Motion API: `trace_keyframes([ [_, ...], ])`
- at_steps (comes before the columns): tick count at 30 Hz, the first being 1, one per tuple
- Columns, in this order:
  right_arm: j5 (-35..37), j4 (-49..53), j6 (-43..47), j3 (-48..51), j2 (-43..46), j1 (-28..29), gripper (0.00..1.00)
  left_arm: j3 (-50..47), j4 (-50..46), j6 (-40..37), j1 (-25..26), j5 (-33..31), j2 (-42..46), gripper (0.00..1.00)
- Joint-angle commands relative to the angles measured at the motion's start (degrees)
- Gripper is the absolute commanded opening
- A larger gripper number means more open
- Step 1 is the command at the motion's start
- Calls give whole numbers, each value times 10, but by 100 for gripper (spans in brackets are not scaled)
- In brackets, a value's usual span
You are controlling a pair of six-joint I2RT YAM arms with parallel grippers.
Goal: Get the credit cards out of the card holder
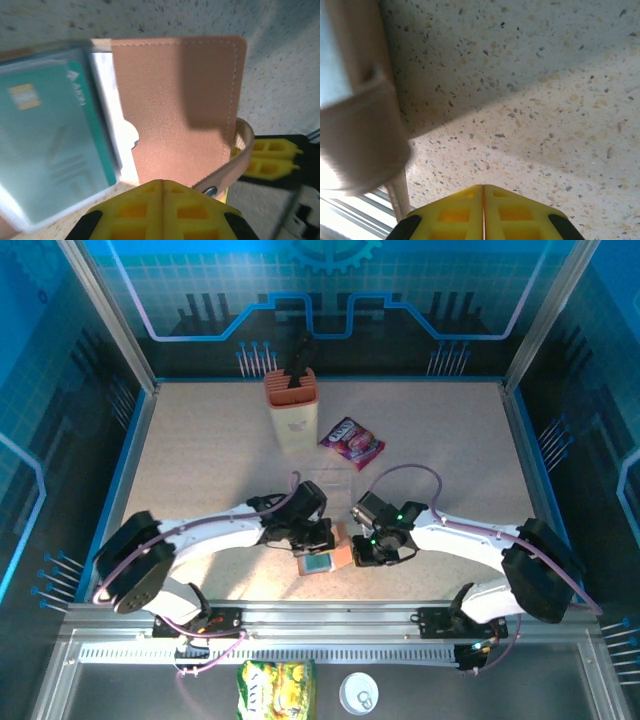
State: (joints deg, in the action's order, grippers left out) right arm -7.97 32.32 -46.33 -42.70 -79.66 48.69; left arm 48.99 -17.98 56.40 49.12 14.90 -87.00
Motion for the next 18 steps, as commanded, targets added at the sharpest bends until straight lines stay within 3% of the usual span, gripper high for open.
trace_keyframes([
  [1, -9, -9, -8, 7, -4, -3, 8, 35, 18, -13, 16, 21, -54, 0],
  [13, 50, 73, -14, -12, 87, -17, 16, 51, 0, -30, 25, 8, -97, 0],
  [18, -34, -2, -28, -5, 119, -17, 16, 52, 8, -30, 25, 13, -108, 0],
])
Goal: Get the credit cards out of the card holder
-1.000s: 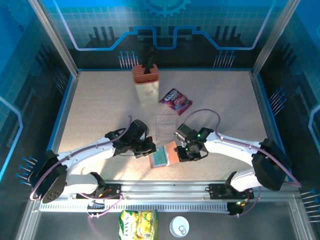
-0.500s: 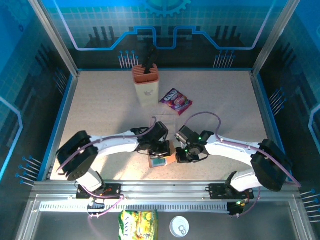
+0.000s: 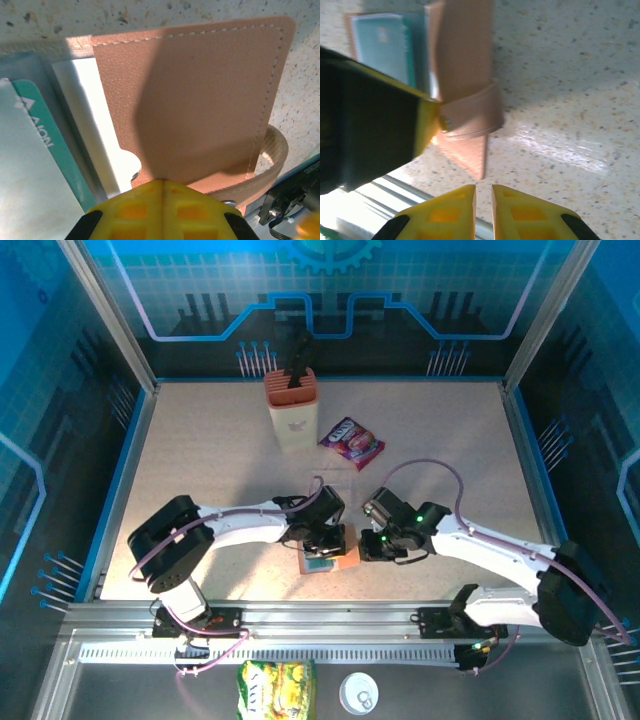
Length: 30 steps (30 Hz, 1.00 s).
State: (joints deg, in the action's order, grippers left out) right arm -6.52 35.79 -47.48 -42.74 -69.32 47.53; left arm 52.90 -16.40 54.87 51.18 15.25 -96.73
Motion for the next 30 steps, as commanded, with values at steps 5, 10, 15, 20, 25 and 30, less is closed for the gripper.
trace_keyframes([
  [5, -125, -155, -58, 34, -10, -6, 16, 9, -4, -11, 4, 10, -6, 0],
  [10, -120, -147, -51, 40, -54, -4, 15, 6, -37, -17, 1, -26, 47, 0],
  [15, -108, -132, -32, 34, -79, -2, 16, -11, -78, -26, -20, -48, 106, 0],
  [20, -79, -101, -9, 6, -118, 6, 24, -50, -117, -29, -41, -66, 170, 0],
  [25, -30, -41, 20, -59, -172, 32, 36, -92, -163, -41, -42, -104, 195, 0],
  [30, 0, -7, 32, -122, -219, 62, 44, -127, -133, -31, -43, -95, 196, 0],
])
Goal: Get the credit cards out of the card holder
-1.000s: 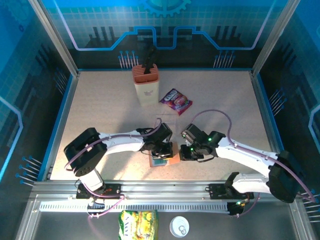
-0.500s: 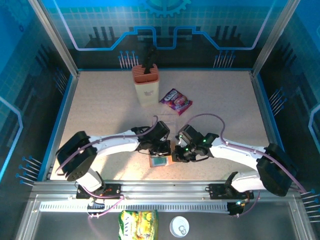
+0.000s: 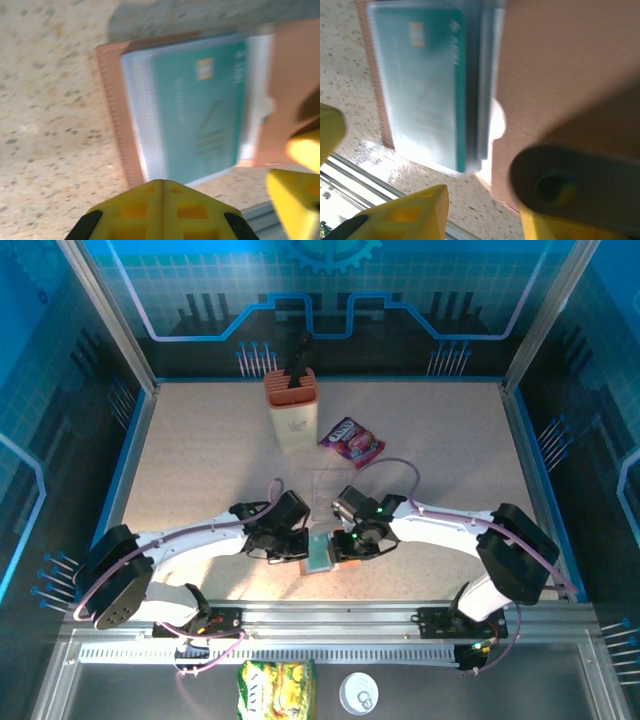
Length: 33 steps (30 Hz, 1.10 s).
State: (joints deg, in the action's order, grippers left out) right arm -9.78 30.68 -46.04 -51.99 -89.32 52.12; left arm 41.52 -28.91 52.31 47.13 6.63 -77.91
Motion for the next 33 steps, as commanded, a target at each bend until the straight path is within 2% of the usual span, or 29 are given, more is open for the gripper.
trace_keyframes([
  [1, 37, 47, 18, -38, -27, 20, 45, -18, 0, -2, -3, -7, 4, 0],
  [6, 52, 52, 17, -69, -53, 35, 46, -25, 14, -1, -3, -6, -19, 0],
  [12, 110, 83, 22, -85, -63, 37, 57, -36, 16, -4, -3, -8, -22, 0],
  [20, 173, 128, 40, -101, -61, 33, 64, -52, 34, 4, -6, -6, -24, 0],
  [27, 174, 131, 53, -91, -57, 16, 70, -51, 31, 6, -8, -6, -17, 0],
  [33, 103, 91, 68, -70, -81, 2, 70, -44, 22, 6, -10, -9, -4, 0],
])
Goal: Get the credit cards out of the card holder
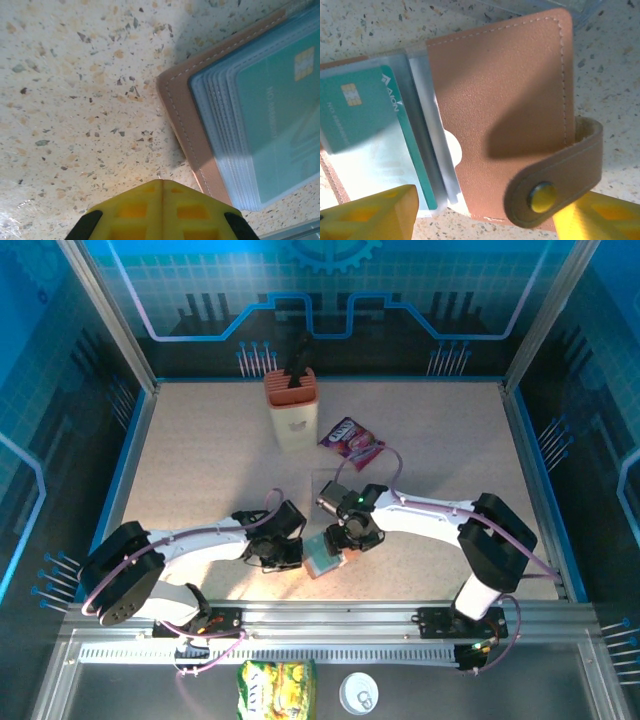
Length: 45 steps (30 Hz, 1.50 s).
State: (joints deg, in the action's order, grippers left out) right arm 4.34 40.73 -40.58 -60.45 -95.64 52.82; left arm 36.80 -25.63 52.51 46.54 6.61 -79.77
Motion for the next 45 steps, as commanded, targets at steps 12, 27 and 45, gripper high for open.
trace_keyframes([
  [12, -112, -52, -70, 64, -13, 19, 64, 1, -2, 20, -11, 4, 51, 0],
  [27, -98, -16, -102, 49, 36, 33, 62, -1, -25, 10, -11, -24, 30, 0],
  [45, -107, -125, -108, 54, 44, 18, 44, -42, 2, 6, -15, -32, -6, 0],
])
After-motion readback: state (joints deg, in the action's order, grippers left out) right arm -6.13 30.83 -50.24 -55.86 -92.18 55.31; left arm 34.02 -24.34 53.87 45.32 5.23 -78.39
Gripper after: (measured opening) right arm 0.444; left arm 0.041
